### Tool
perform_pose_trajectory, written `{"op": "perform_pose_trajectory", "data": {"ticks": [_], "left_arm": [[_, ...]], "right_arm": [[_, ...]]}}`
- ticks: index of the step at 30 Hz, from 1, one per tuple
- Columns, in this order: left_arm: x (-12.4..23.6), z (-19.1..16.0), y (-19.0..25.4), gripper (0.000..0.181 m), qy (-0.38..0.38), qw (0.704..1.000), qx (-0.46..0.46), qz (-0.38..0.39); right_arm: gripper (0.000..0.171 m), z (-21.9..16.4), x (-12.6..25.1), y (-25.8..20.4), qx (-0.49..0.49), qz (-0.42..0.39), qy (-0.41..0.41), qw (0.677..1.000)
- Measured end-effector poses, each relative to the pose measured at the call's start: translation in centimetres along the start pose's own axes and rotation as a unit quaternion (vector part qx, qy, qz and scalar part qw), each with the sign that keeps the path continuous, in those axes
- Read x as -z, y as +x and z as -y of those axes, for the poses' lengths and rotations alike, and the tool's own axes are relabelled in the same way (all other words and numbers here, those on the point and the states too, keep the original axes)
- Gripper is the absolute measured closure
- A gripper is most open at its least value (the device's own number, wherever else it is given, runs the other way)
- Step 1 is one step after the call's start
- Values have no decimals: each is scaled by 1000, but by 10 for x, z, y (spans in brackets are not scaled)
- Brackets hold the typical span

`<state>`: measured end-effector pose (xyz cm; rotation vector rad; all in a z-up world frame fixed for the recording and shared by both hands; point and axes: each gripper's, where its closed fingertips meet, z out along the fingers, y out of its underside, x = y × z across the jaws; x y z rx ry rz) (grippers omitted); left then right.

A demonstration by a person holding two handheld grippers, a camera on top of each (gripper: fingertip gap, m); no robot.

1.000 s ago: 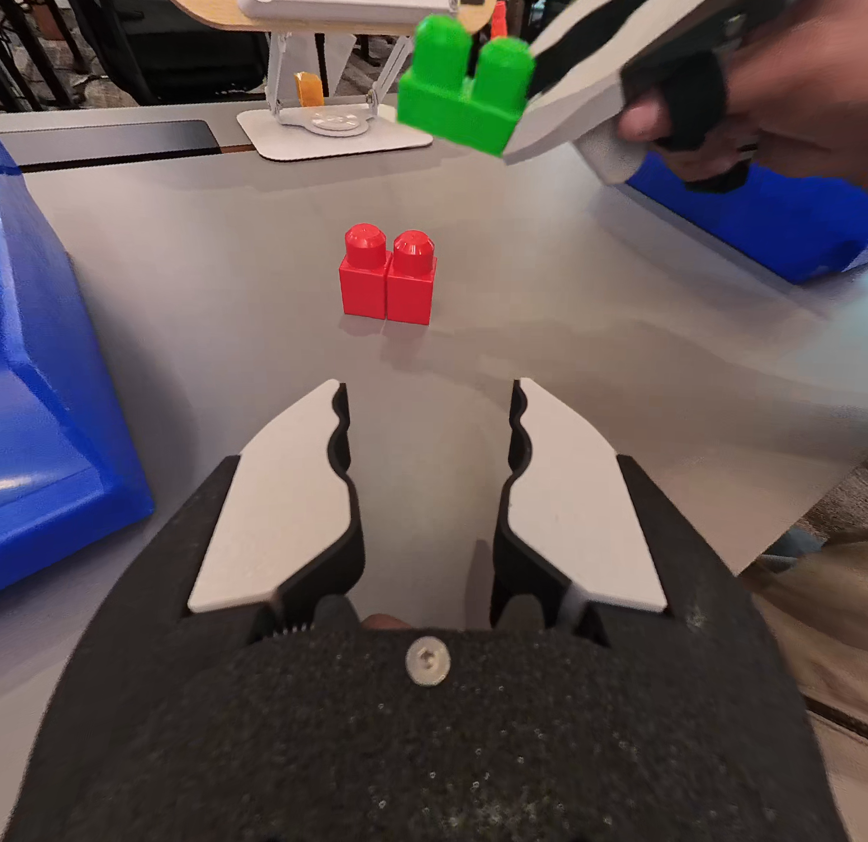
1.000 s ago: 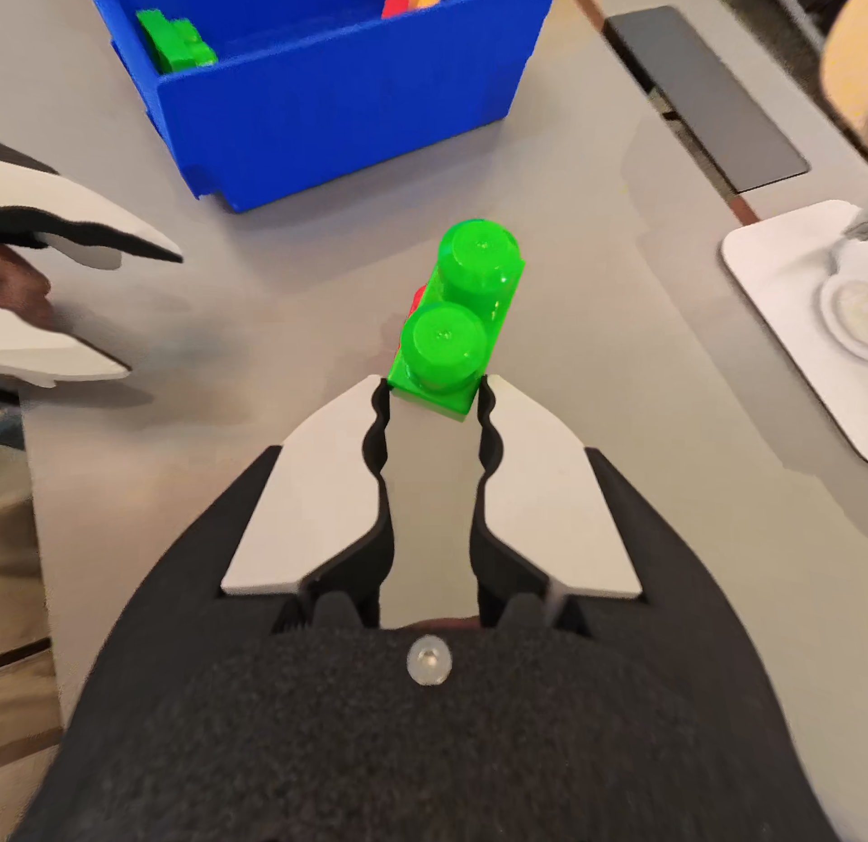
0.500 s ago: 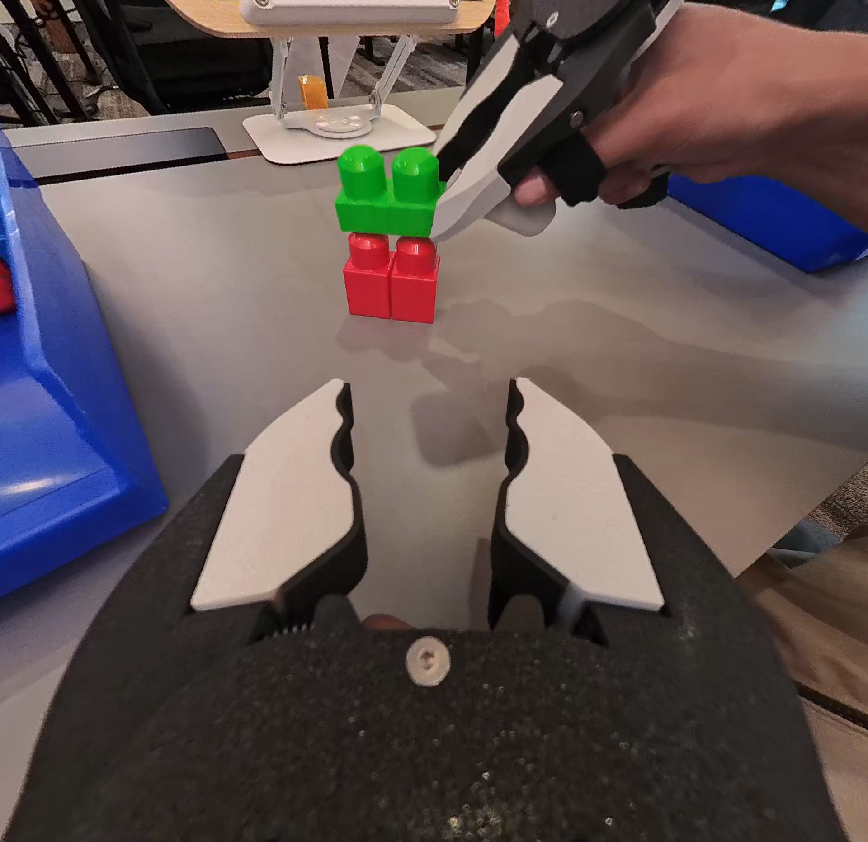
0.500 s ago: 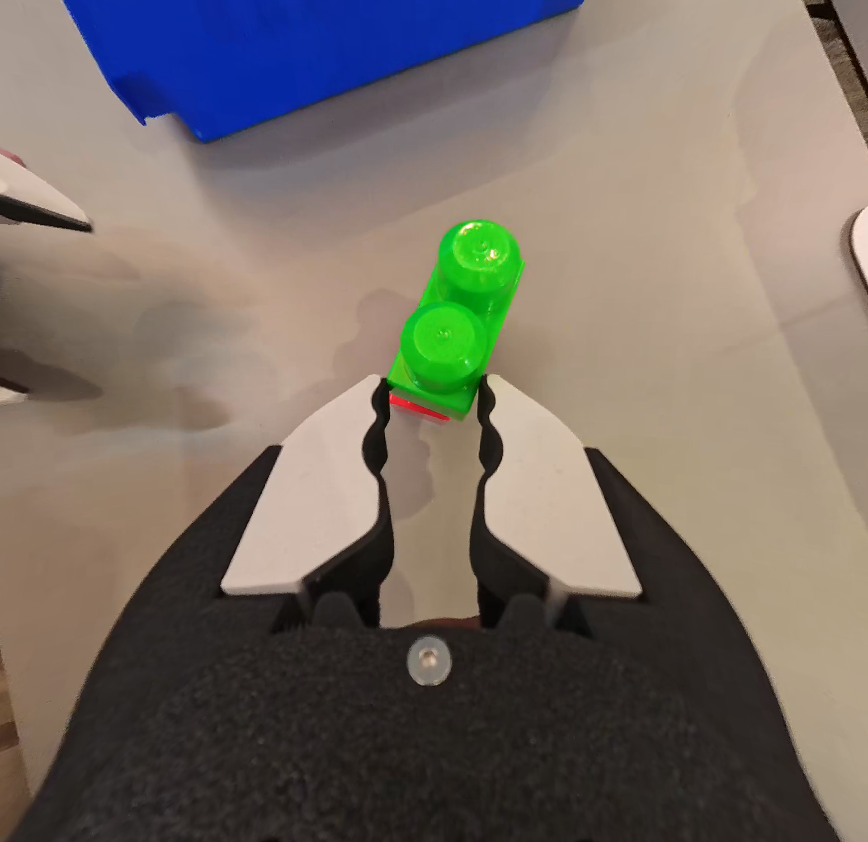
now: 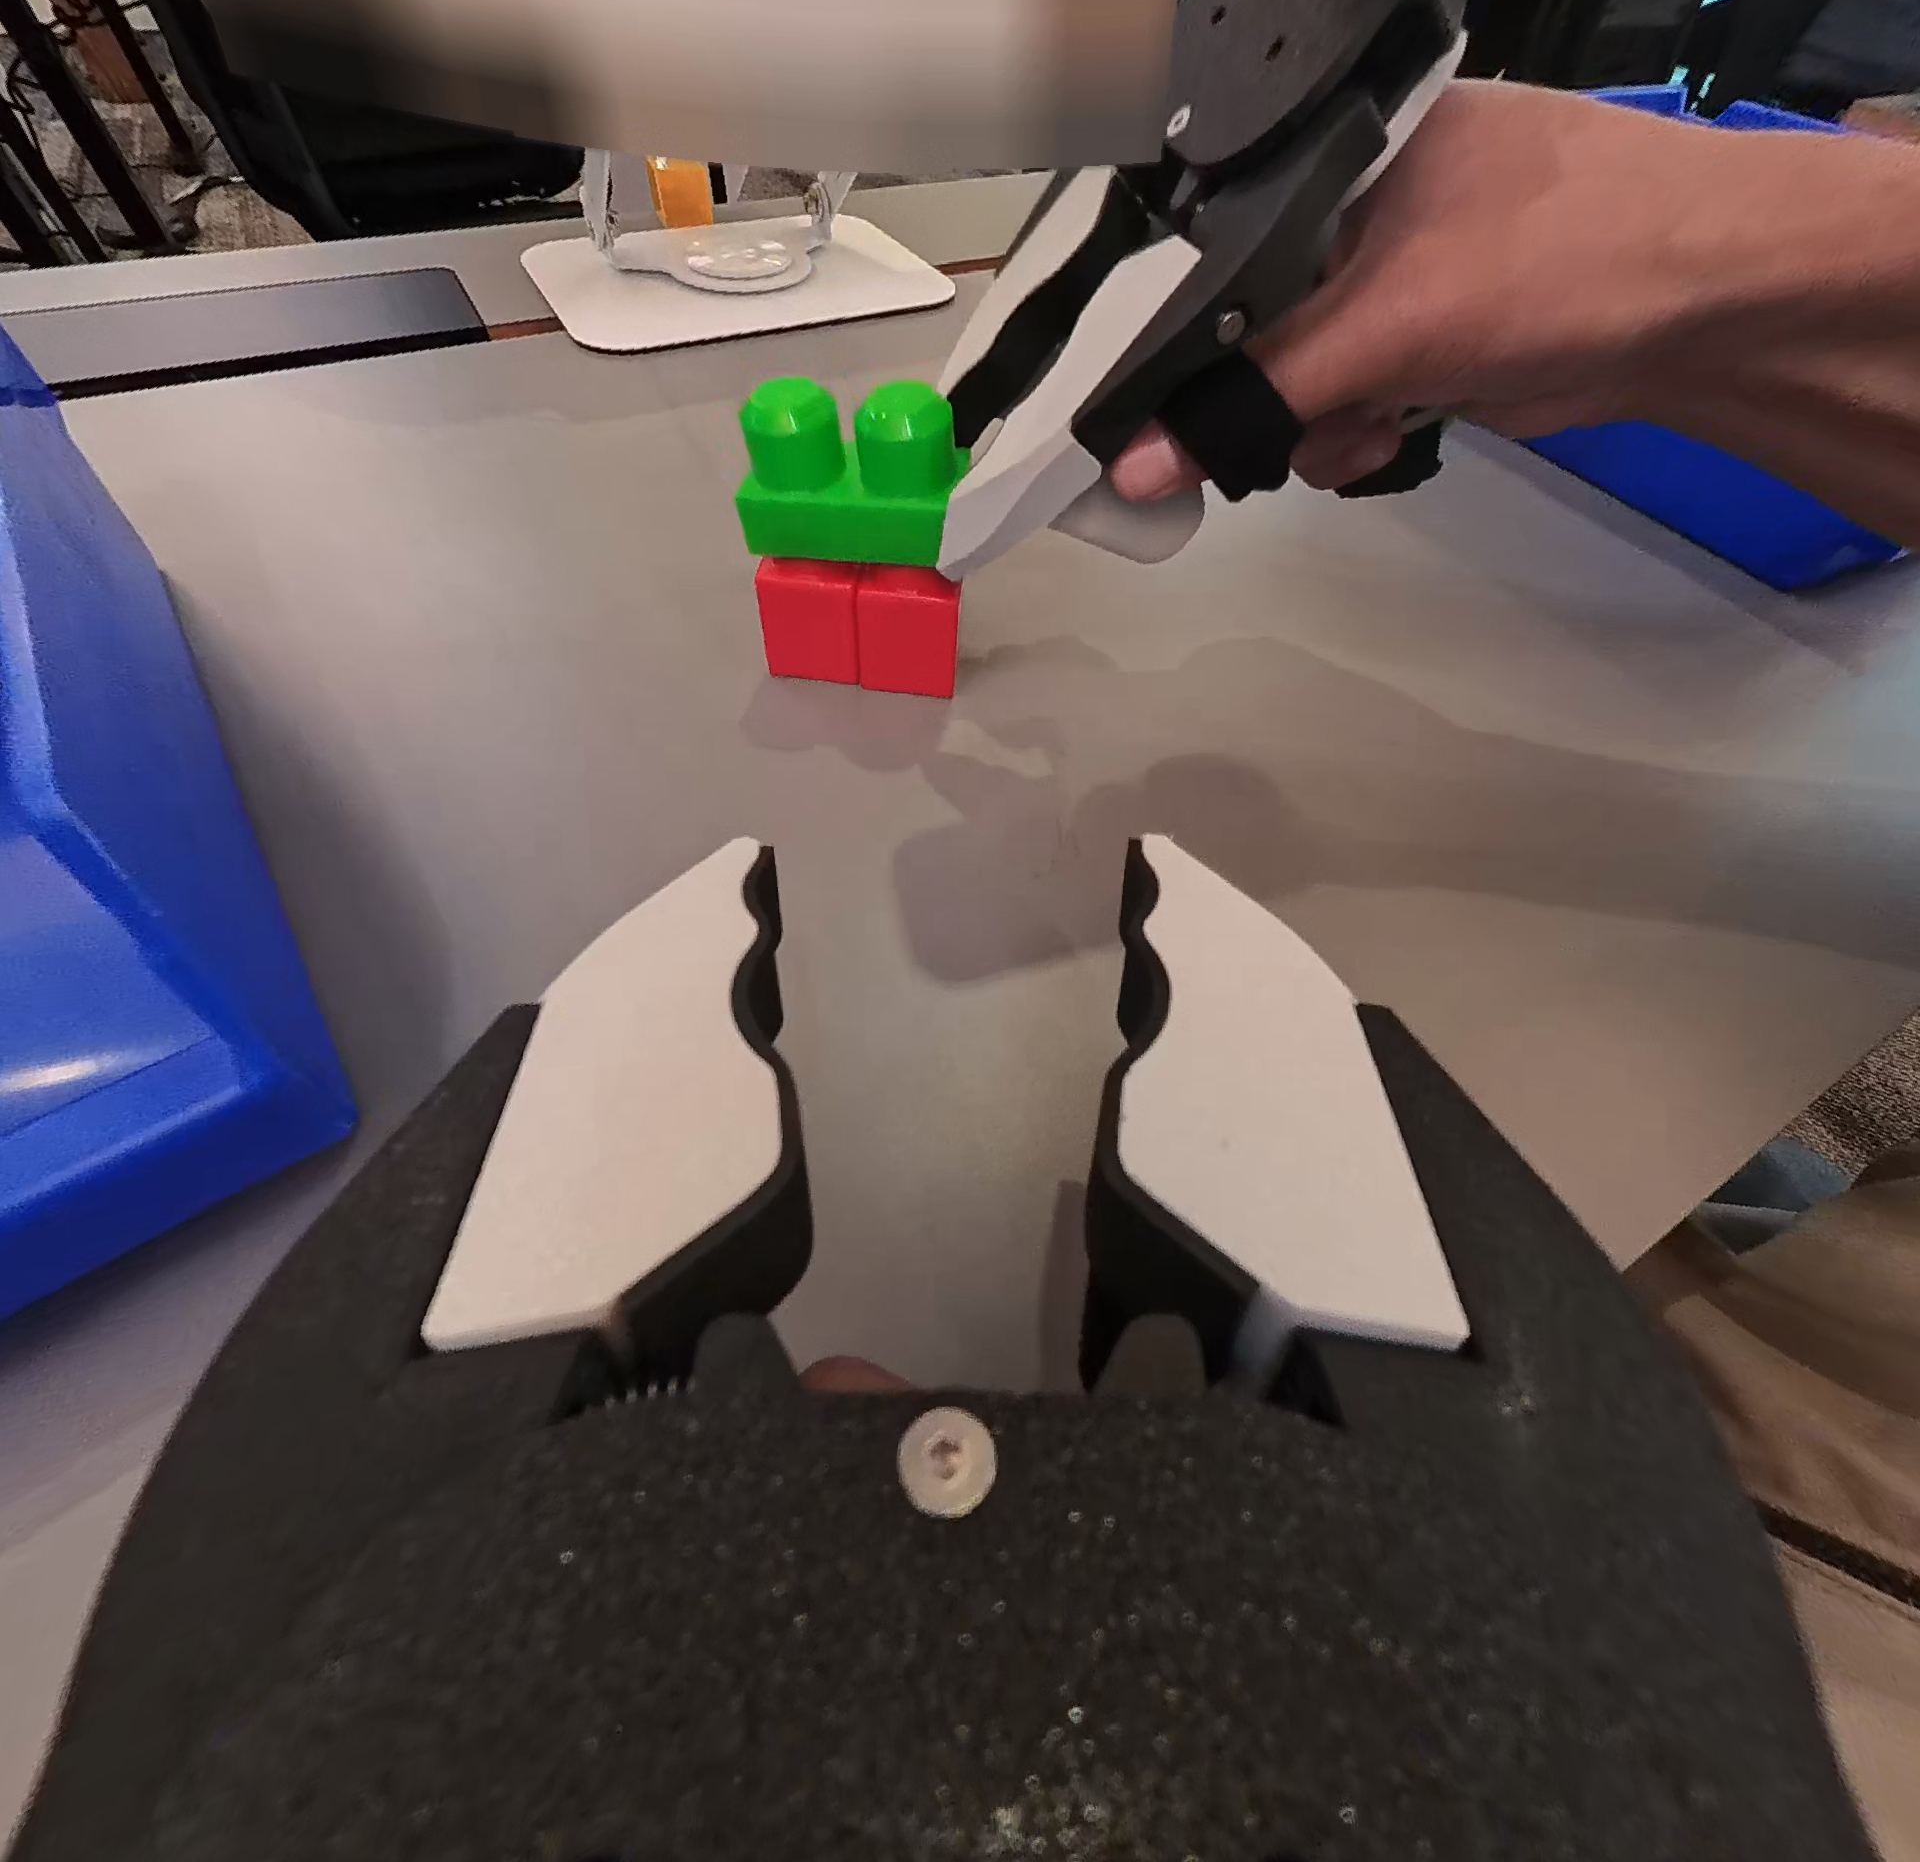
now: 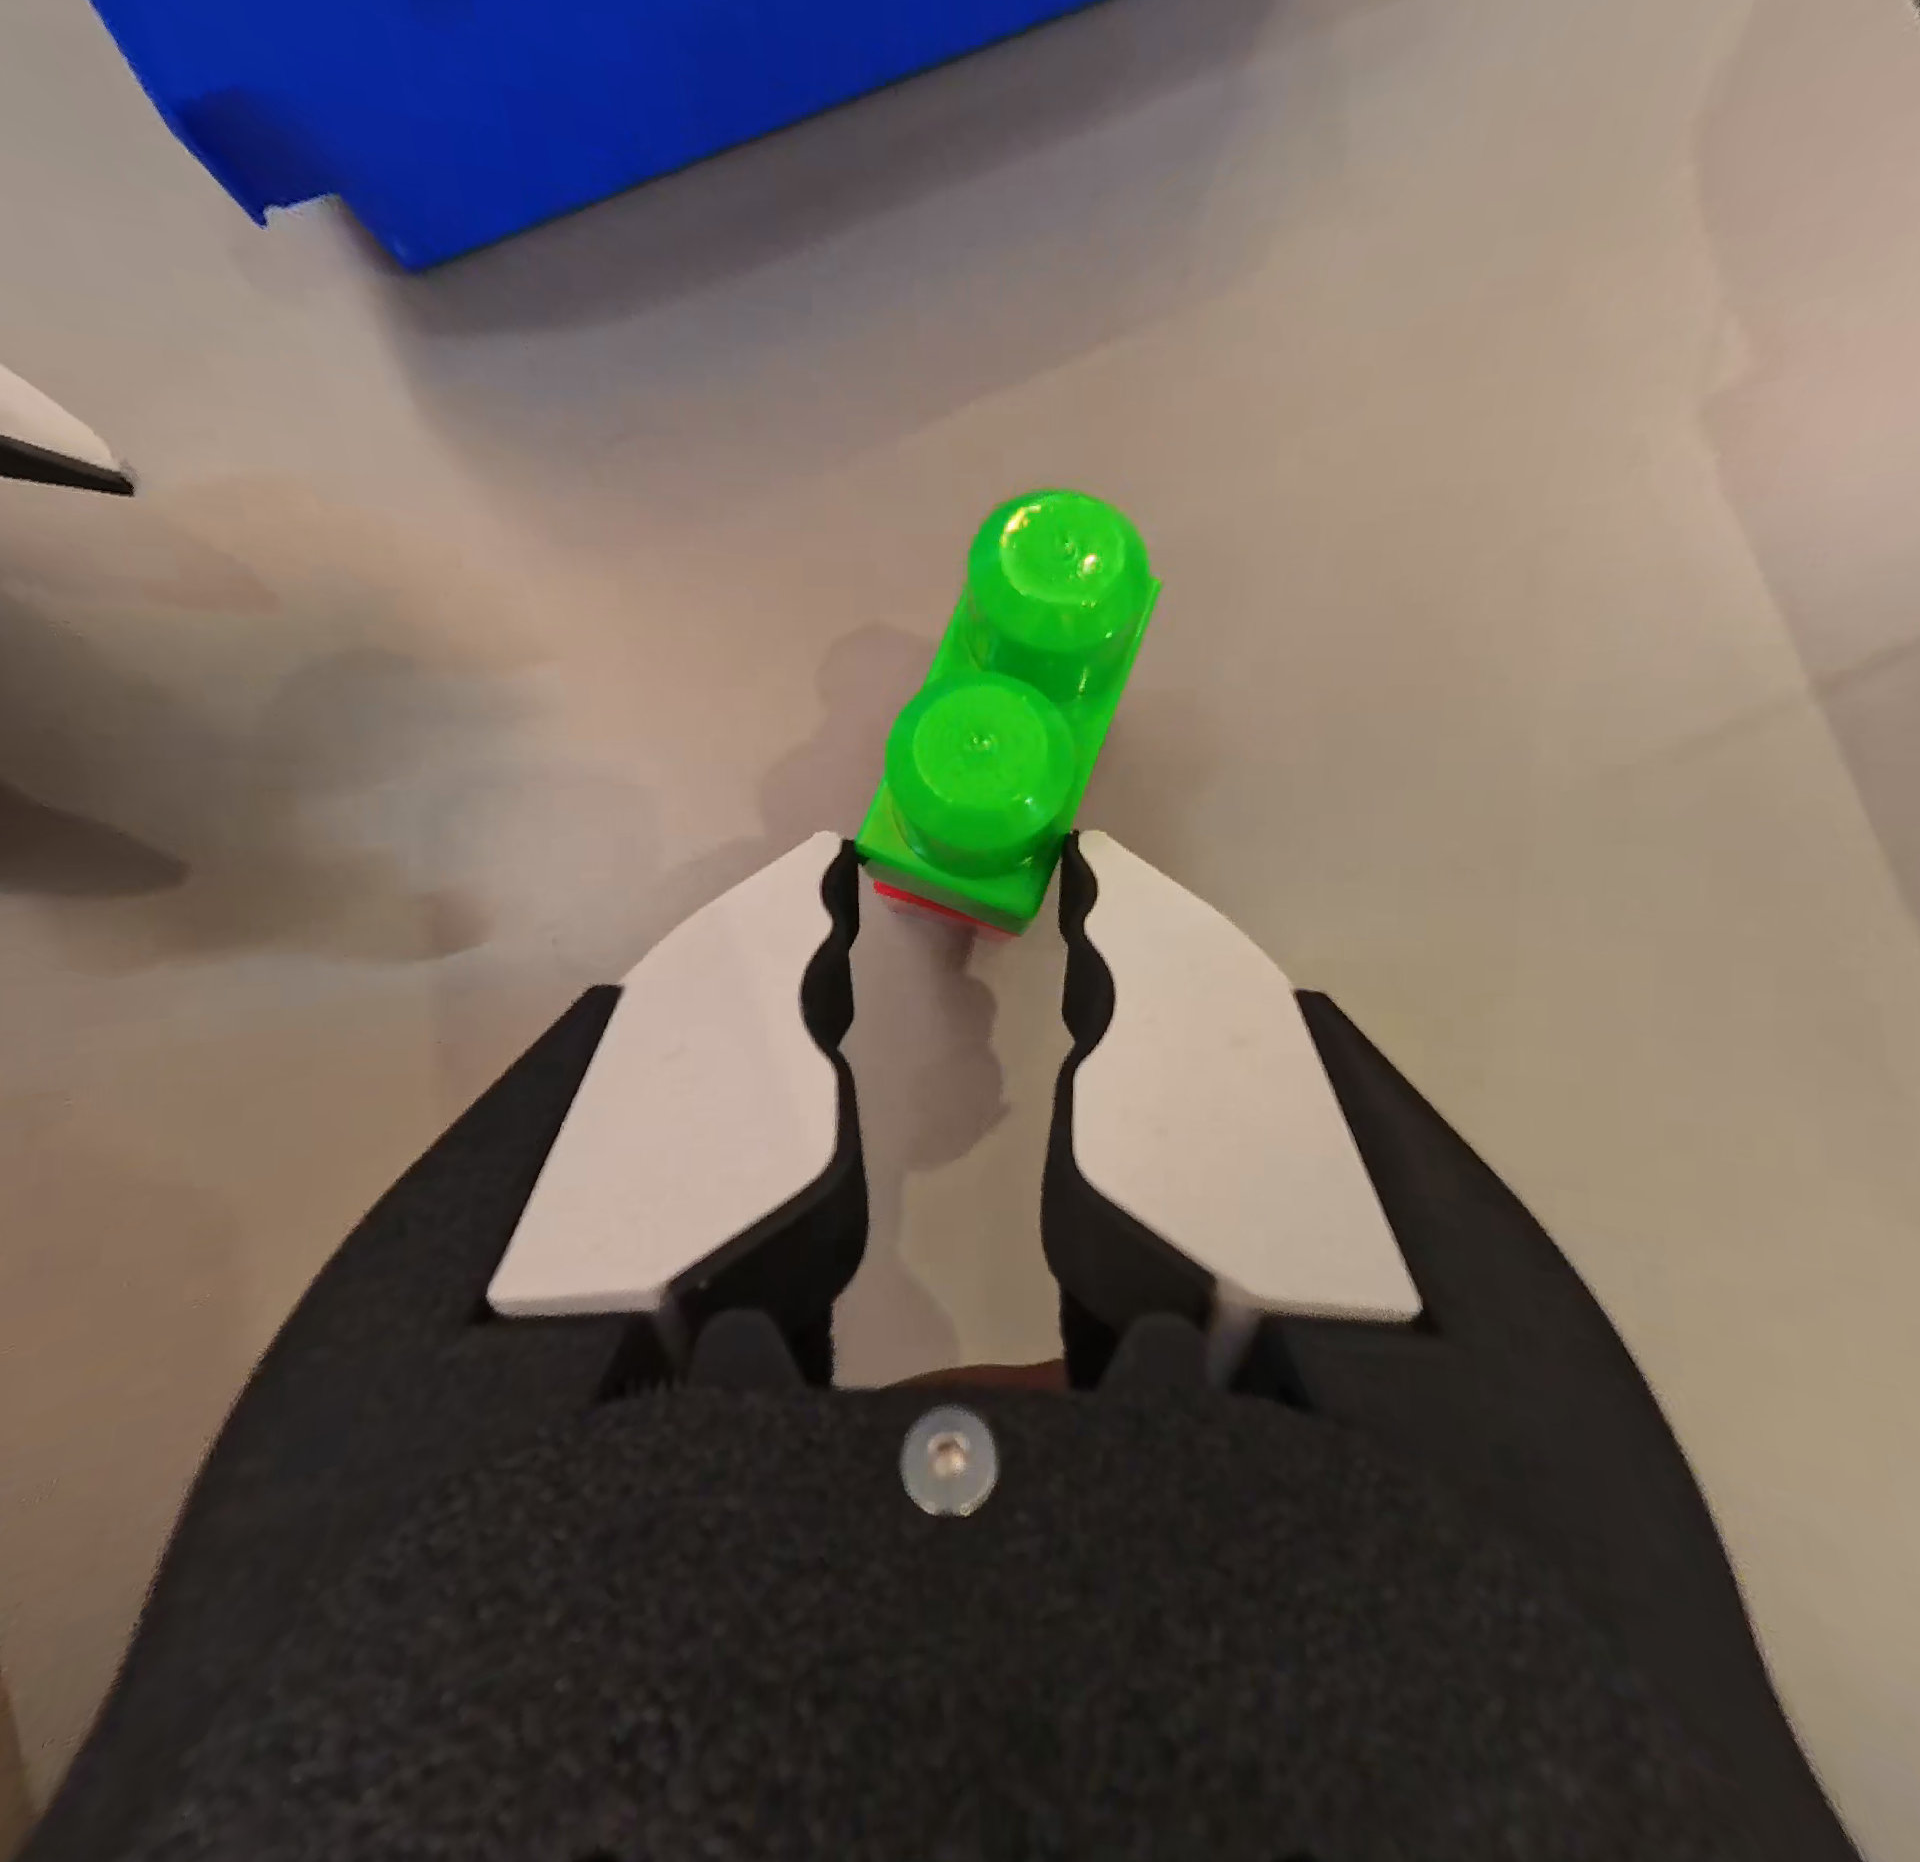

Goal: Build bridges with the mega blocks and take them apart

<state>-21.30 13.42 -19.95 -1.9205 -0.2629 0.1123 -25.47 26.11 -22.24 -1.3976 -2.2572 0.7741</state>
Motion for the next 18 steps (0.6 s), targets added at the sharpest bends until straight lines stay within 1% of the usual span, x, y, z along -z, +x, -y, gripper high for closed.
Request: {"op": "perform_pose_trajectory", "data": {"ticks": [7,9,11,15,18], "left_arm": [[-2,-1,2,118,-3,1000,-2,-2],[-3,-2,2,118,-5,1000,-3,-1],[-3,-2,2,117,-6,1000,-4,-1],[-2,1,0,117,-6,1000,-13,11],[-2,3,-1,116,-2,1000,-16,17]], "right_arm": [[132,0,2,0,5,2,4,1000],[120,2,3,2,3,-3,8,1000],[112,6,6,3,1,-7,17,1000],[107,11,17,8,0,-19,34,999],[104,17,40,12,-2,-49,65,997]]}}
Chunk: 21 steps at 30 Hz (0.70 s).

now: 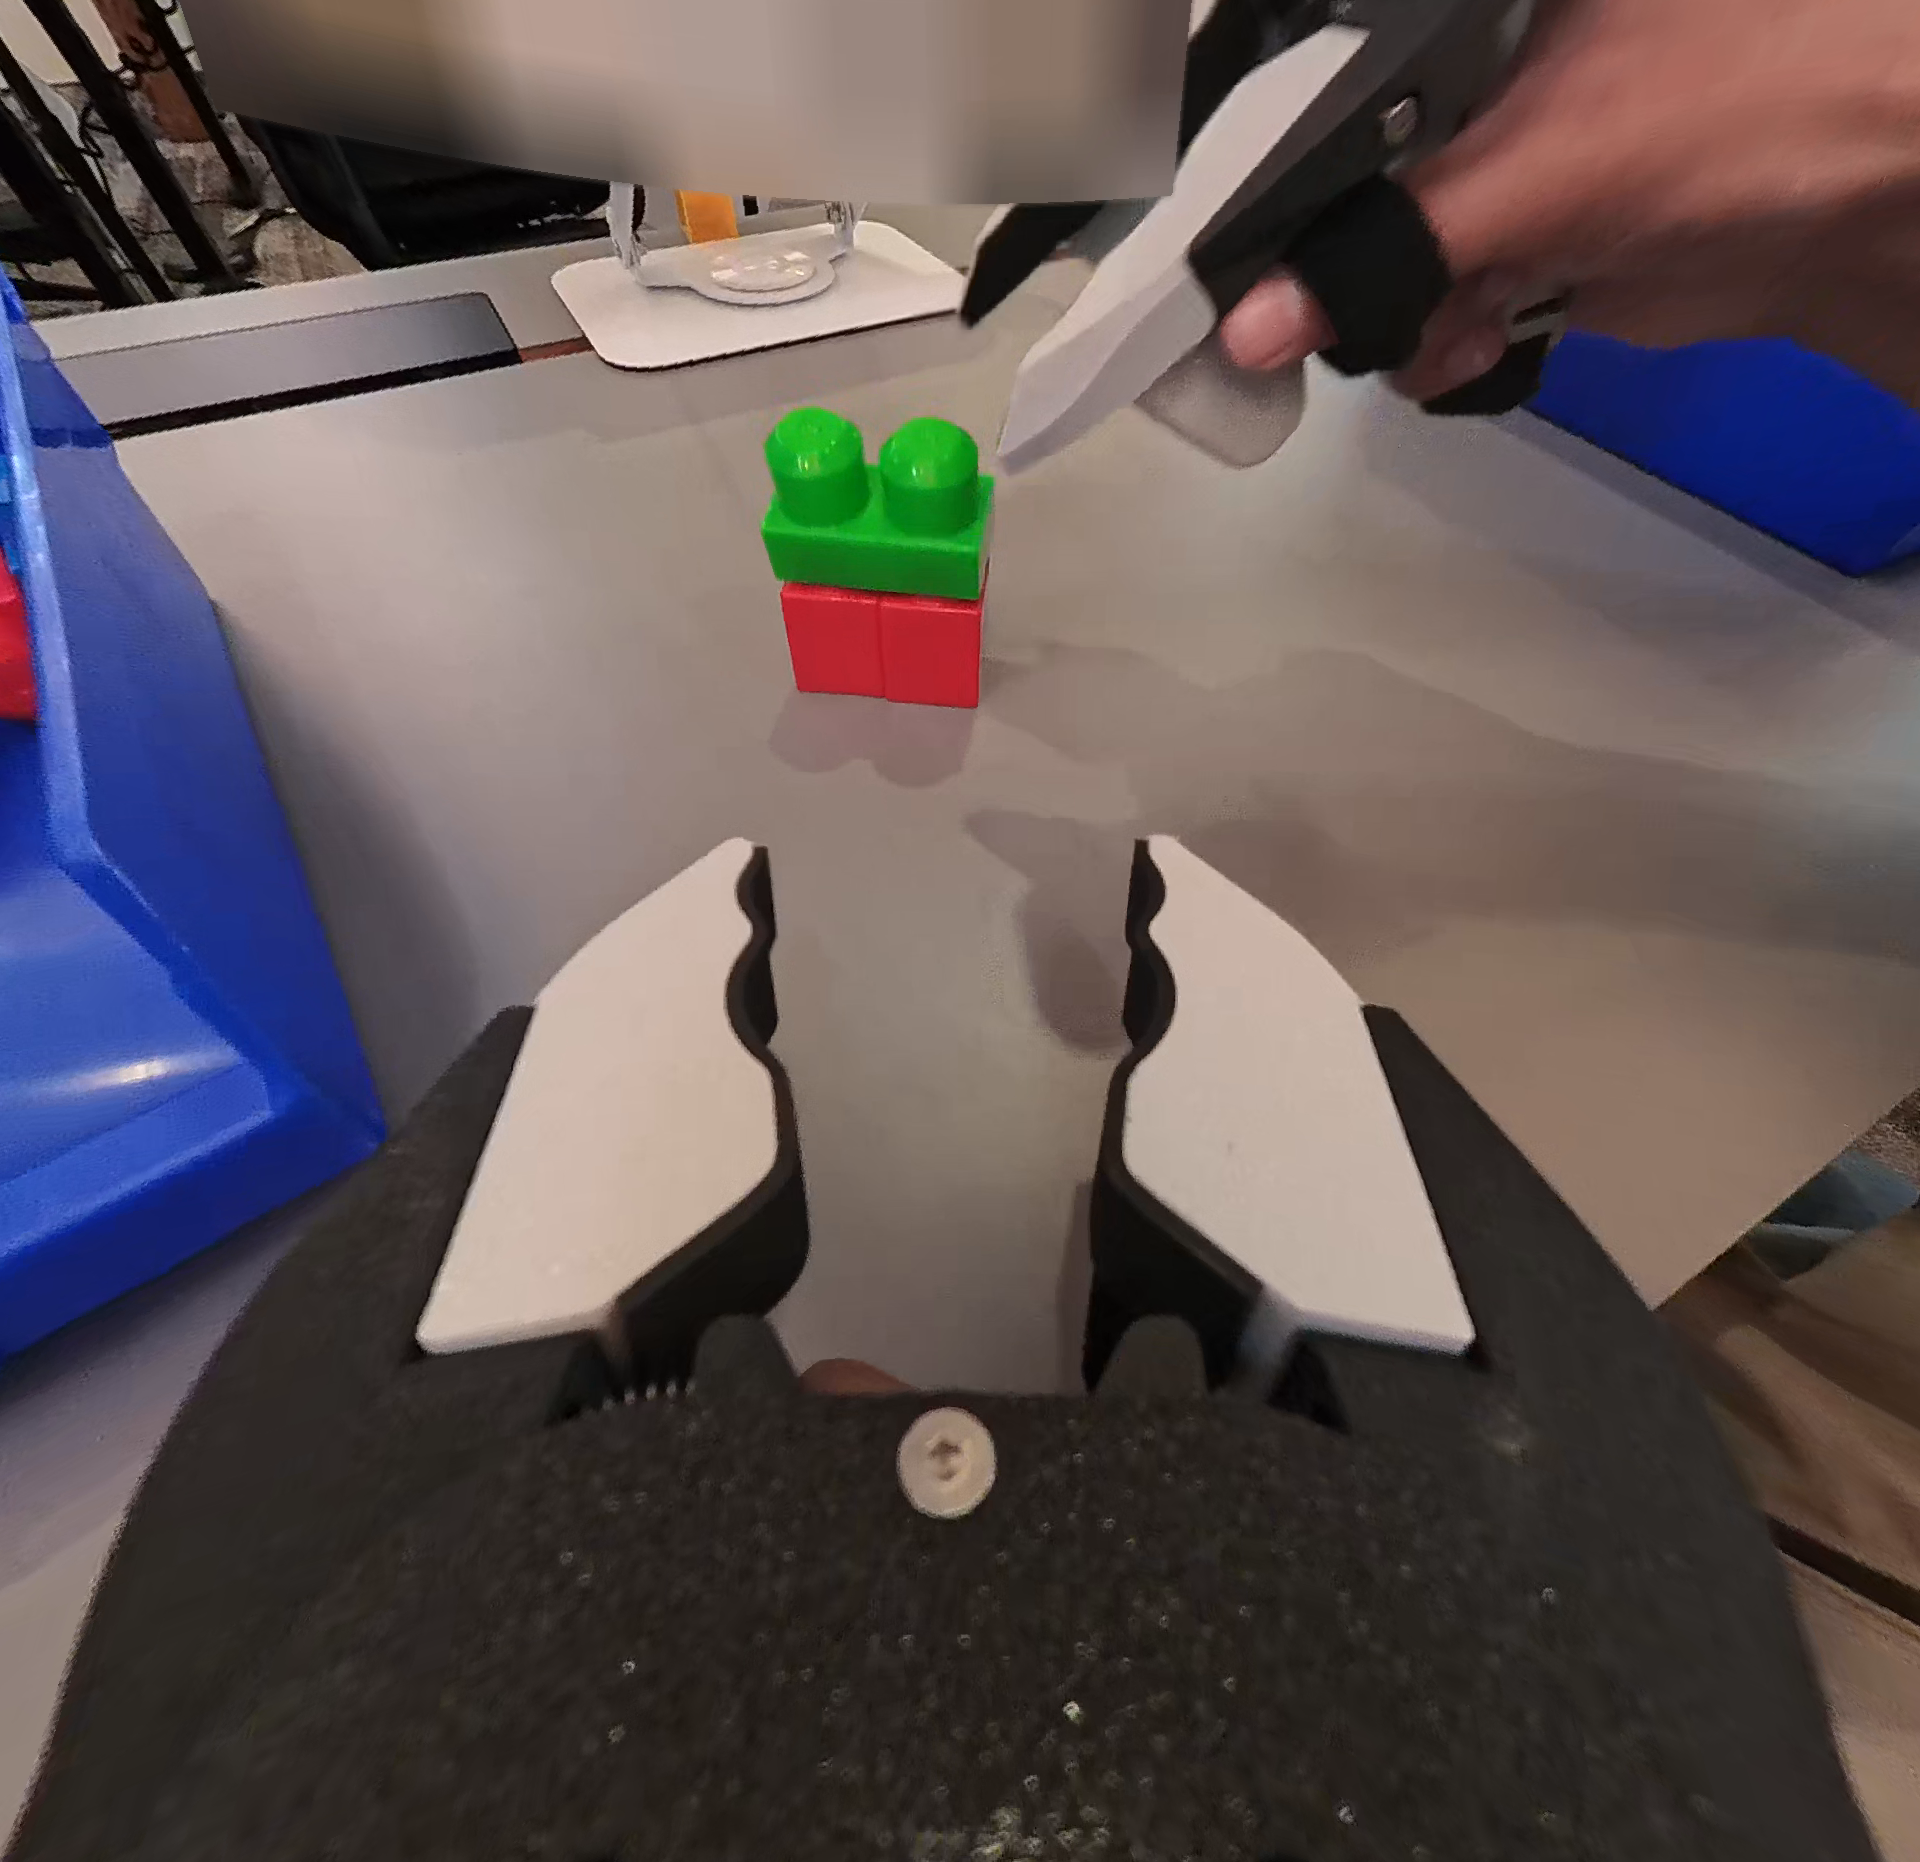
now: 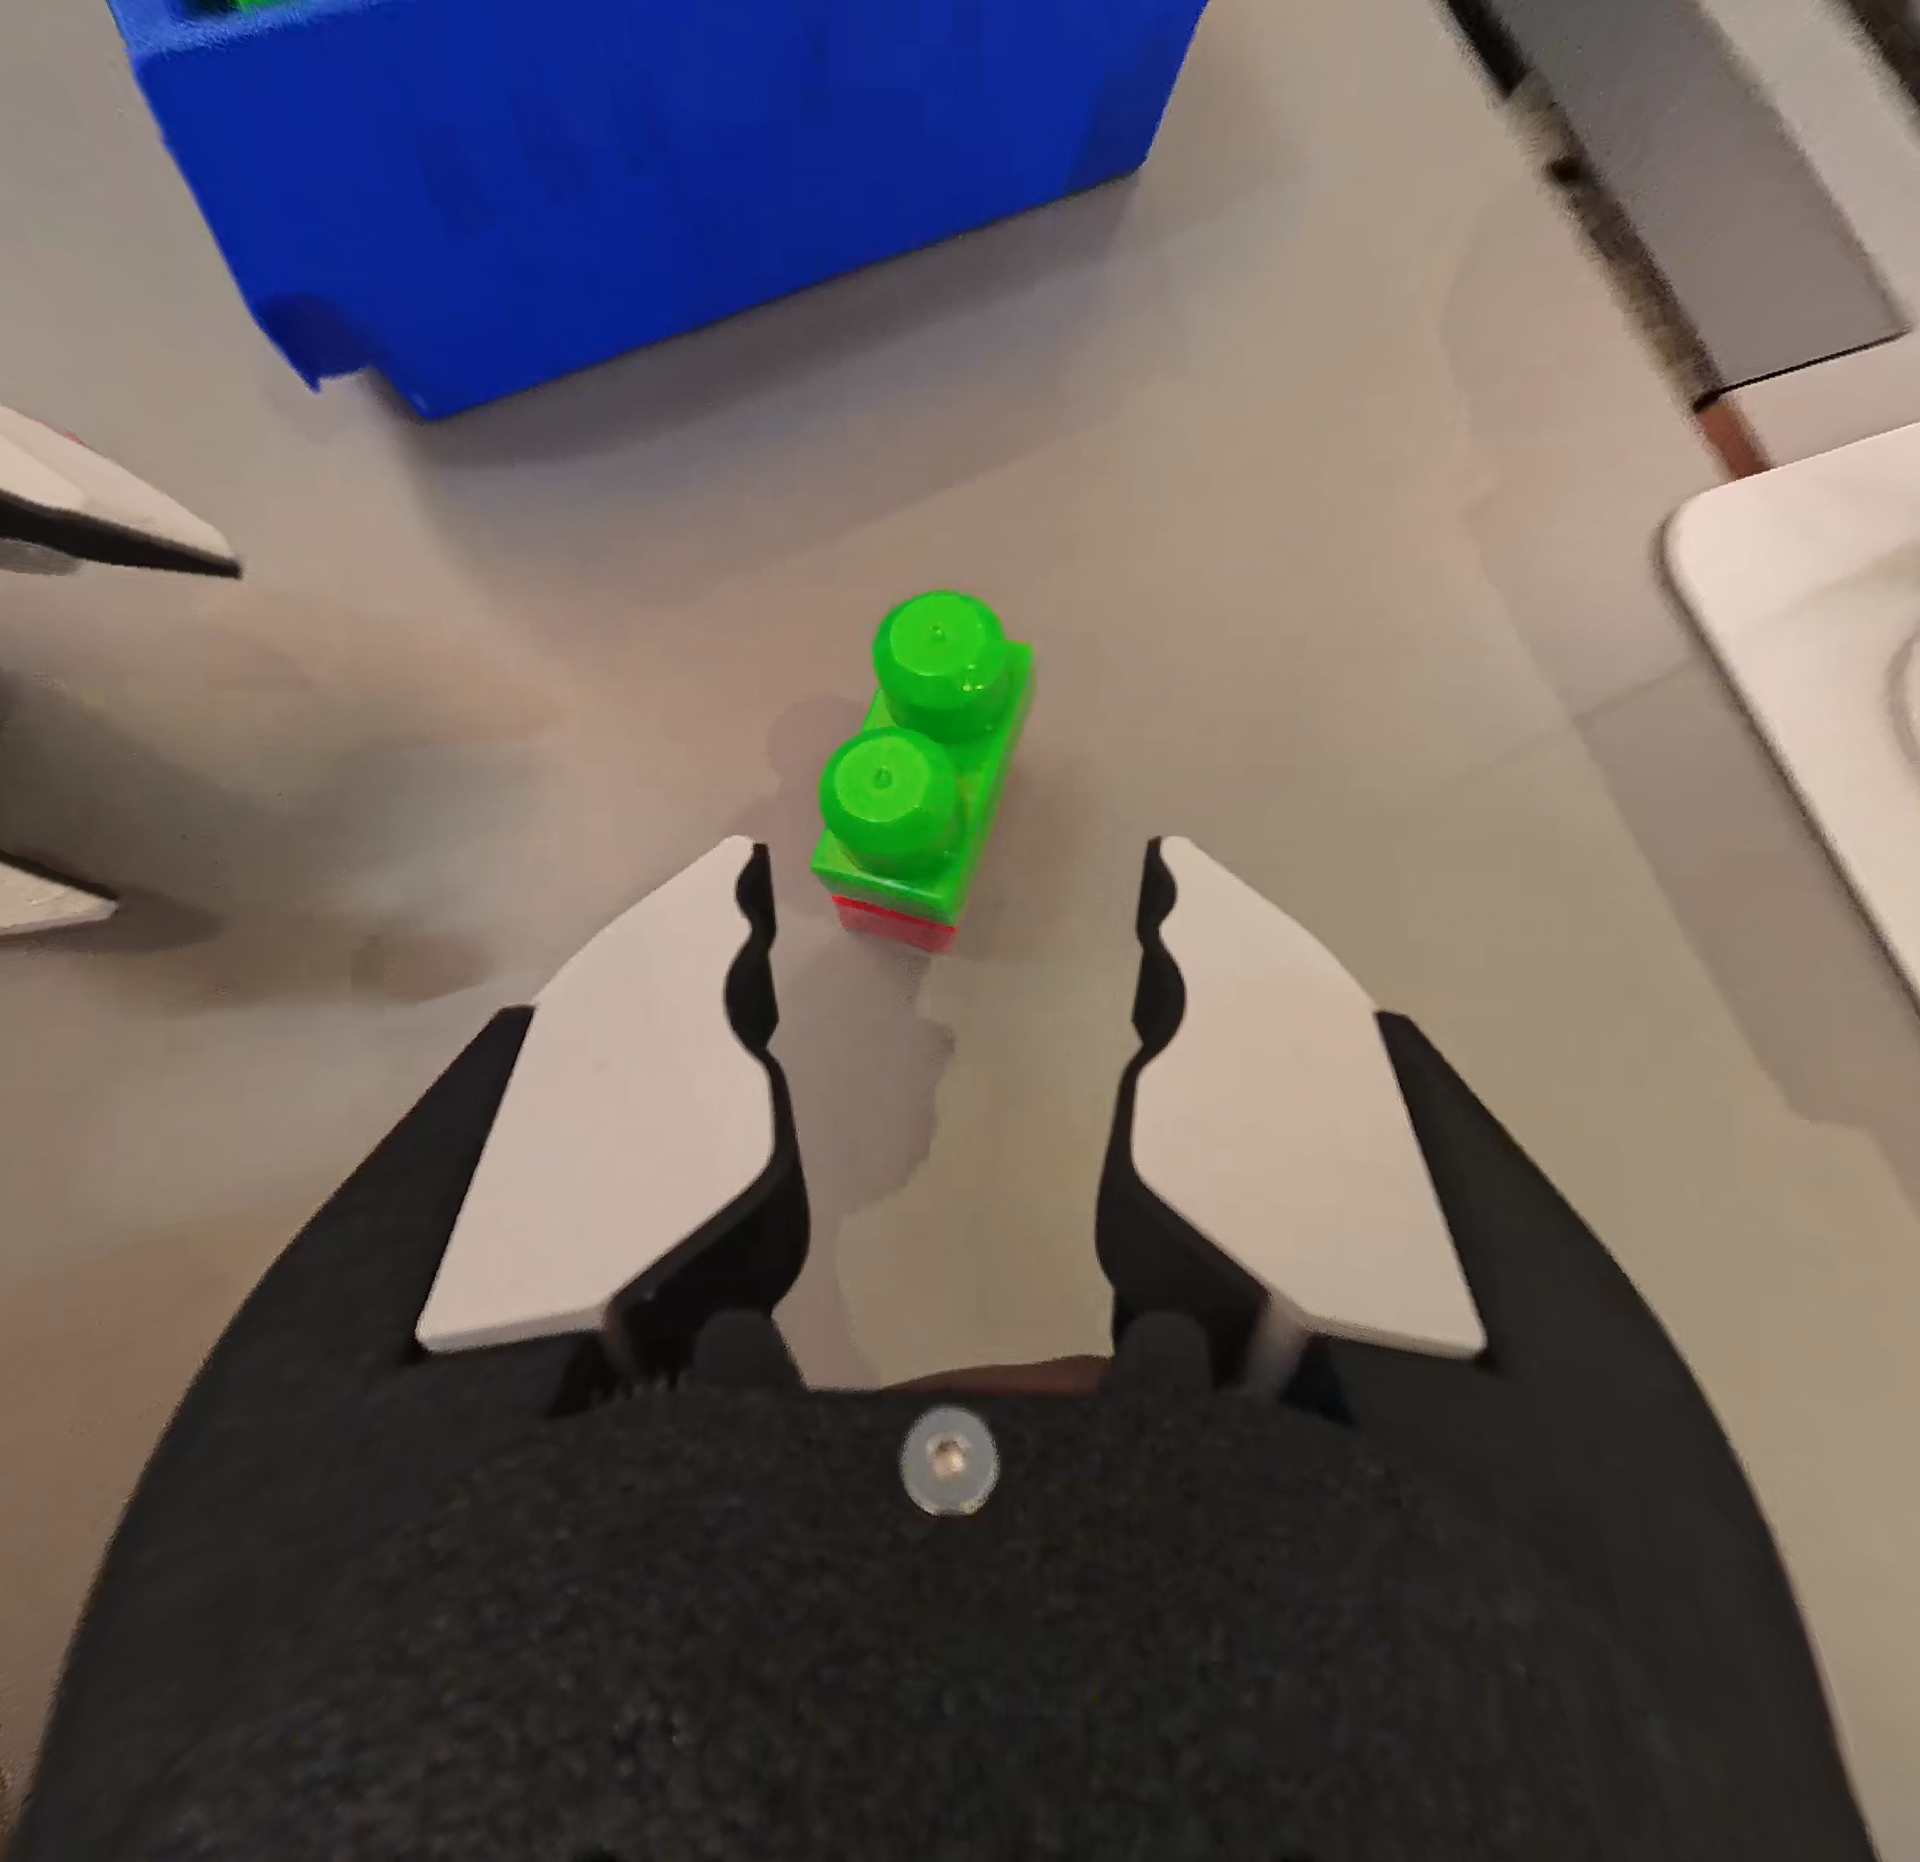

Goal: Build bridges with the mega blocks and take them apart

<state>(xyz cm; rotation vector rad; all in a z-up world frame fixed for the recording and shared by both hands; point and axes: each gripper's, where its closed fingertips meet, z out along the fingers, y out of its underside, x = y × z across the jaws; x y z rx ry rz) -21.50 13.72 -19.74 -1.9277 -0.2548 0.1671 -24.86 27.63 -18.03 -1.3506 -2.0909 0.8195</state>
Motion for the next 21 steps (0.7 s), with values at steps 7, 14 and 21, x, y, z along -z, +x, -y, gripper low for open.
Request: {"op": "perform_pose_trajectory", "data": {"ticks": [7,14,21], "left_arm": [[-5,5,-1,115,6,1000,10,8],[-13,3,1,114,1,1000,-2,22],[-16,13,1,113,28,998,10,47]], "right_arm": [[107,-17,66,-9,-25,-55,80,995],[111,-80,109,-23,-78,-123,128,981],[109,-118,126,-13,-159,-180,193,951]]}}
